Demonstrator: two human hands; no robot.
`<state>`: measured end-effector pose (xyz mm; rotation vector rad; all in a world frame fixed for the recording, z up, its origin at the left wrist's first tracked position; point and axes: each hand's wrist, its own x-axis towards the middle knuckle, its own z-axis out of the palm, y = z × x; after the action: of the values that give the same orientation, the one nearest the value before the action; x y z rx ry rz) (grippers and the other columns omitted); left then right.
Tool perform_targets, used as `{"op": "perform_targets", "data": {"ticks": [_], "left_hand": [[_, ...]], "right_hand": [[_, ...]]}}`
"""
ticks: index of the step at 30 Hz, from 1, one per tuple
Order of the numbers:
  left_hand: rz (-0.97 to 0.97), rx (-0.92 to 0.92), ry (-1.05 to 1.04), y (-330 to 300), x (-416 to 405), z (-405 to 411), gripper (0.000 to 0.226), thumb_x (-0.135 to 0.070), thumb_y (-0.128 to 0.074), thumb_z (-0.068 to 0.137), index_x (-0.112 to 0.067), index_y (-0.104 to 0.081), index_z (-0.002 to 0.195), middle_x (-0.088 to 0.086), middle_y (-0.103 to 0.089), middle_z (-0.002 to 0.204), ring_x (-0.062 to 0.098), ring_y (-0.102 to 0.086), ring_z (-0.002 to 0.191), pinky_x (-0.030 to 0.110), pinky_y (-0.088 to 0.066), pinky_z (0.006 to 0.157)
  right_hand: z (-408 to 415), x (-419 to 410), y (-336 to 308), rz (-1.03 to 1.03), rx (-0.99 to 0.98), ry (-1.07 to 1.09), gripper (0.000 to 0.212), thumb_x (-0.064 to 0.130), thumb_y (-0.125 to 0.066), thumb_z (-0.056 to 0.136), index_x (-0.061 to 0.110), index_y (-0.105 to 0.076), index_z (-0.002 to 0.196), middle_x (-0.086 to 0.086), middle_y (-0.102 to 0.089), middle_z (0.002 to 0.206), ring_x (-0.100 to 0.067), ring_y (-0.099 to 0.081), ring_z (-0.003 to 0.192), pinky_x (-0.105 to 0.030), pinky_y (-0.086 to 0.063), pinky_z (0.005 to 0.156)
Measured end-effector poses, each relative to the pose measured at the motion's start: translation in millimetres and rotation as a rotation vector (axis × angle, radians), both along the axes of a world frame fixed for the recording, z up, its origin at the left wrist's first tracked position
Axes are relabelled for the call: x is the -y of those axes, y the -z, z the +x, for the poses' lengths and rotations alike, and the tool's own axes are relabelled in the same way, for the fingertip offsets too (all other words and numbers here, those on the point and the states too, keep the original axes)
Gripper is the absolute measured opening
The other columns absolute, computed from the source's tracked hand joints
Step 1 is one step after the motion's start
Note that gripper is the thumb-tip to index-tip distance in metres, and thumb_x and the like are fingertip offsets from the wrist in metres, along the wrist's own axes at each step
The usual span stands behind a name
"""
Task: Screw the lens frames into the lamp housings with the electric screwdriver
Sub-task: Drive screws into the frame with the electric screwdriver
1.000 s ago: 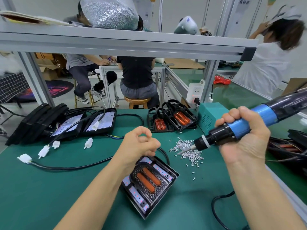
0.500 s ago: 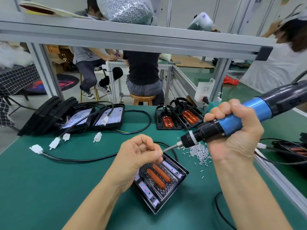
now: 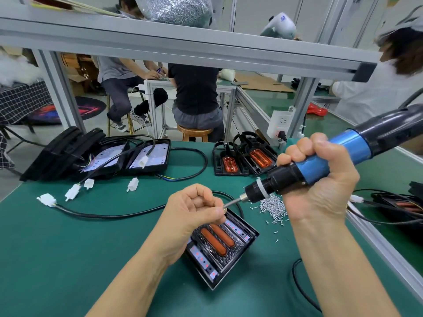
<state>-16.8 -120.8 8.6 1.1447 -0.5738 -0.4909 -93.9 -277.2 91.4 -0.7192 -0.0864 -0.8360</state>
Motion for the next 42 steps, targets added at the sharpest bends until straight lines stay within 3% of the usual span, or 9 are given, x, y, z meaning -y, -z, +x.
{"op": "perform_targets", "data": {"ticks": [21,23,28,31,36,40,42], "left_hand": [[-0.048,-0.076,-0.026,2,1,-5,0.022,0.001,-0.074,0.062,-0.010,-0.058,0.072,0.009,-0.066,0.073,0.019,-0.061,0.057,0.025,-0.054,0.060],[-0.040,-0.033,-0.078,3,3,-6,0.027,0.005,-0.078,0.063,-0.009,-0.057,0.073,0.009,-0.066,0.072,0.020,-0.061,0.057,0.025,-0.053,0.059],[0.005,0.065,-0.209,6,6,-8,0.027,0.017,-0.065,0.075,-0.009,-0.058,0.074,0.006,-0.068,0.070,0.017,-0.064,0.059,0.021,-0.053,0.062],[0.004,0.050,-0.205,7,7,-9,0.032,0.014,-0.066,0.076,-0.017,-0.064,0.068,0.008,-0.069,0.070,0.018,-0.065,0.060,0.021,-0.053,0.063],[-0.025,0.022,-0.192,10,11,-7,0.023,0.000,-0.075,0.065,-0.008,-0.058,0.078,0.008,-0.070,0.075,0.019,-0.066,0.065,0.023,-0.054,0.066],[0.041,0.060,-0.198,13,7,-5,0.034,-0.012,-0.080,0.060,-0.013,-0.063,0.090,0.004,-0.073,0.098,0.014,-0.066,0.072,0.022,-0.053,0.069],[0.107,0.118,-0.321,16,1,4,0.035,-0.022,-0.080,0.060,-0.019,-0.066,0.092,-0.003,-0.072,0.099,0.007,-0.062,0.070,0.018,-0.051,0.067]], "right_hand": [[1,-2,1,-0.056,0.000,0.003,0.010,0.009,-0.048,0.070,0.017,-0.041,0.071,0.006,-0.045,0.055,-0.009,-0.043,0.049,-0.021,-0.043,0.053],[3,-3,3,-0.063,0.001,0.024,0.011,0.009,-0.048,0.069,0.017,-0.041,0.071,0.005,-0.045,0.056,-0.009,-0.043,0.049,-0.021,-0.042,0.052],[7,-5,12,-0.007,-0.003,0.092,0.013,0.007,-0.049,0.068,0.018,-0.046,0.062,0.003,-0.045,0.056,-0.010,-0.043,0.049,-0.021,-0.042,0.053],[7,-2,16,0.027,-0.014,0.100,0.011,0.009,-0.049,0.068,0.017,-0.042,0.067,0.004,-0.046,0.056,-0.010,-0.044,0.050,-0.021,-0.042,0.053],[8,5,18,0.089,-0.010,0.111,0.012,0.010,-0.051,0.069,0.018,-0.042,0.070,0.005,-0.047,0.058,-0.009,-0.045,0.051,-0.021,-0.043,0.054],[9,10,21,0.099,0.000,0.121,0.011,0.009,-0.052,0.069,0.017,-0.043,0.068,0.005,-0.047,0.059,-0.009,-0.045,0.051,-0.020,-0.044,0.055],[10,13,21,0.089,0.008,0.125,0.011,0.009,-0.052,0.070,0.017,-0.045,0.066,0.004,-0.047,0.058,-0.010,-0.045,0.051,-0.020,-0.044,0.055]]}}
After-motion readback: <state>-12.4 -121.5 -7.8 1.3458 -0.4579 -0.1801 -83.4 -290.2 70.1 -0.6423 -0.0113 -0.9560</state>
